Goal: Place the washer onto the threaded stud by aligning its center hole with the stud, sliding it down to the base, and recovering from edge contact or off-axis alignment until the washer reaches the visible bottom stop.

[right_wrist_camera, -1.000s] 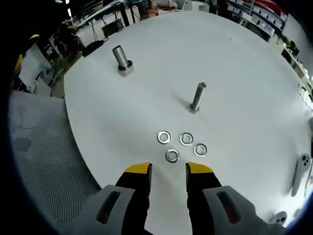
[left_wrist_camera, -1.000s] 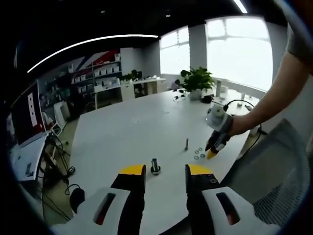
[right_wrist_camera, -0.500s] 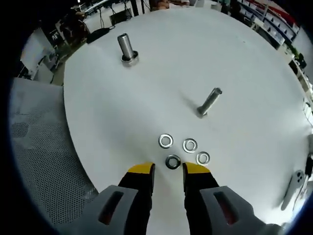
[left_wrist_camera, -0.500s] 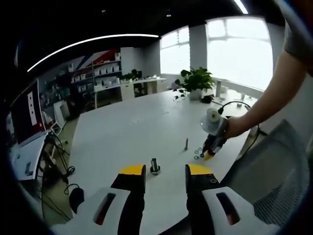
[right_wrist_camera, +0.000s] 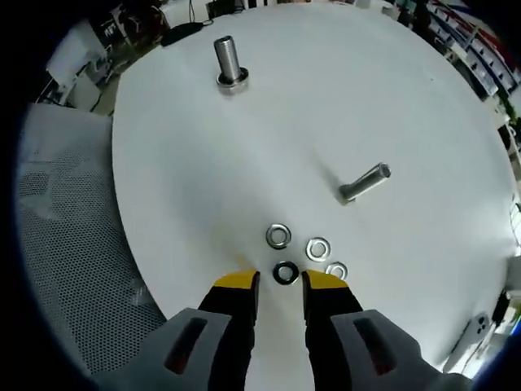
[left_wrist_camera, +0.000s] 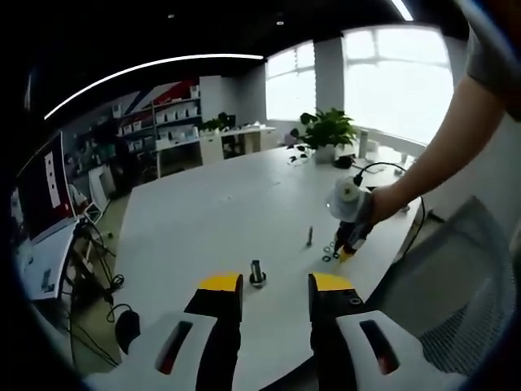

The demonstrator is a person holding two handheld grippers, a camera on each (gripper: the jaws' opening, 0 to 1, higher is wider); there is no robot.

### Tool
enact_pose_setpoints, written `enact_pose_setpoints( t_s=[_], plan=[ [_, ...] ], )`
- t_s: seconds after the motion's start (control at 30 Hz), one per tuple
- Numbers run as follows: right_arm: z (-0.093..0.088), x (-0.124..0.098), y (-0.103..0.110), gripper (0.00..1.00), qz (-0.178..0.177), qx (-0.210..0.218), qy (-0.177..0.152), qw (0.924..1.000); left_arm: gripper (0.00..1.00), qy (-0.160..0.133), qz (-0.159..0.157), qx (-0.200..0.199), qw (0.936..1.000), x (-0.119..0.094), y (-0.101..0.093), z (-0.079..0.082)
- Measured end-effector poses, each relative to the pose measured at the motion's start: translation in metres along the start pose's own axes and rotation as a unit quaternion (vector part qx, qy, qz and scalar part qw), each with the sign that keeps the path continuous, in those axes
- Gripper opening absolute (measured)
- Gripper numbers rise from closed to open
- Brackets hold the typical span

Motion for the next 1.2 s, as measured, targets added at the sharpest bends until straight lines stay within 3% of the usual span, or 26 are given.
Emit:
enact_pose_setpoints(
  t_s=[0.4,0.53,0.57,0.63,0.7,0.87,0.97,1.2],
  plan=[
    [0.006,0.003,-0.003,0.16,-0.005,-0.037,0.034,0.9987,0.31,-0.015,0.003,-0.006,0.9999,-0.002,0.001,0.003],
    [0.009,0.003,-0.002,0.15,-0.005,-0.052,0.057,0.997,0.31,-0.008,0.002,-0.004,1.0,-0.001,0.001,0.002],
    [0.007,-0.001,-0.002,0.14,-0.02,-0.054,0.08,0.9951,0.31,-0.008,0.002,-0.003,1.0,-0.001,0.001,0.002],
    [0.01,0.002,-0.001,0.15,-0.022,-0.078,0.081,0.9934,0.31,-0.009,0.003,-0.001,1.0,-0.001,0.001,0.002],
    [0.015,0.004,0.004,0.15,-0.04,-0.105,0.11,0.9876,0.31,-0.009,0.003,0.0,1.0,-0.001,0.001,0.002],
    [0.02,0.006,0.006,0.15,-0.053,-0.089,0.129,0.9862,0.3,-0.004,0.004,0.002,1.0,-0.001,0.001,0.001],
    [0.018,0.005,0.006,0.15,-0.056,-0.075,0.122,0.9881,0.3,-0.003,0.004,0.002,1.0,-0.001,0.001,0.001],
    [0.006,0.001,0.007,0.15,-0.06,-0.04,0.038,0.9966,0.3,-0.002,0.002,0.003,1.0,-0.001,0.001,0.0]
  ],
)
Point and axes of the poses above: the point that each gripper's makers call its tool centre point, and the gripper's own axes: x roughly forward along the fingers, y roughly to its left, z roughly out of its top, the point moved 7 cm from there along -x, roughly backward along the fingers, and after that the axes turned 10 degrees about x, right-handed, at the moved point
